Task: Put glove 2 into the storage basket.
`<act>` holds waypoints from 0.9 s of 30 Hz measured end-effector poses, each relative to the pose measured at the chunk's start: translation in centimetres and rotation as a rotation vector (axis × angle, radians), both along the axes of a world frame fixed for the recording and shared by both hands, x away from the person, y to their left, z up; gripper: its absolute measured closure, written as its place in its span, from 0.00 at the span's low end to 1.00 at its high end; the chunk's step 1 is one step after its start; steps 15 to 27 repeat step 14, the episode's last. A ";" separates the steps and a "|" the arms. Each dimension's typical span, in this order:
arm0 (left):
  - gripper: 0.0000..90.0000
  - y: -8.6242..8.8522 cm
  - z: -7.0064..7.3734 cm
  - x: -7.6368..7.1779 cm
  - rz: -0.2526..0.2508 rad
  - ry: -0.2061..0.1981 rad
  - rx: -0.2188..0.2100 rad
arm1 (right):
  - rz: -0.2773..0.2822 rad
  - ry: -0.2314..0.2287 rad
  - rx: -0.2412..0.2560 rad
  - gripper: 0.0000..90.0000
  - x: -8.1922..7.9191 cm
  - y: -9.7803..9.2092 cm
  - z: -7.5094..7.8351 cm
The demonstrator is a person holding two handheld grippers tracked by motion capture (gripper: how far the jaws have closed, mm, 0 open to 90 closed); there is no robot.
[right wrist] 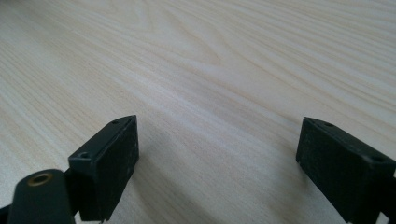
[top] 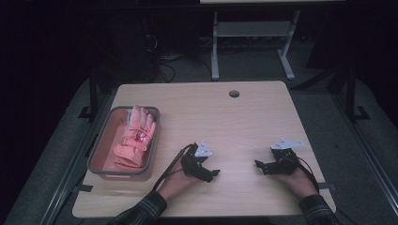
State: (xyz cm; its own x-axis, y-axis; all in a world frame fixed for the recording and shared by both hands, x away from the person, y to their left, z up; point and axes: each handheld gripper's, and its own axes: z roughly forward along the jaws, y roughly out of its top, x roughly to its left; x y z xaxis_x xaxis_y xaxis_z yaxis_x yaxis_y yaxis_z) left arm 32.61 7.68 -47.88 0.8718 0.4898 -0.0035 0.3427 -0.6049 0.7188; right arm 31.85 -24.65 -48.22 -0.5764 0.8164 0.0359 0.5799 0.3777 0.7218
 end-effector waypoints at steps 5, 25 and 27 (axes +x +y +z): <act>0.14 0.0 0.0 0.0 -0.001 0.000 0.000 | 0.001 -0.001 0.000 0.14 0.0 0.0 0.0; 0.14 0.0 0.0 0.0 -0.004 0.001 -0.001 | 0.001 0.000 0.000 0.14 0.0 0.0 0.0; 0.14 0.0 0.0 0.0 -0.004 0.001 -0.001 | 0.001 0.000 0.000 0.14 0.0 0.0 0.0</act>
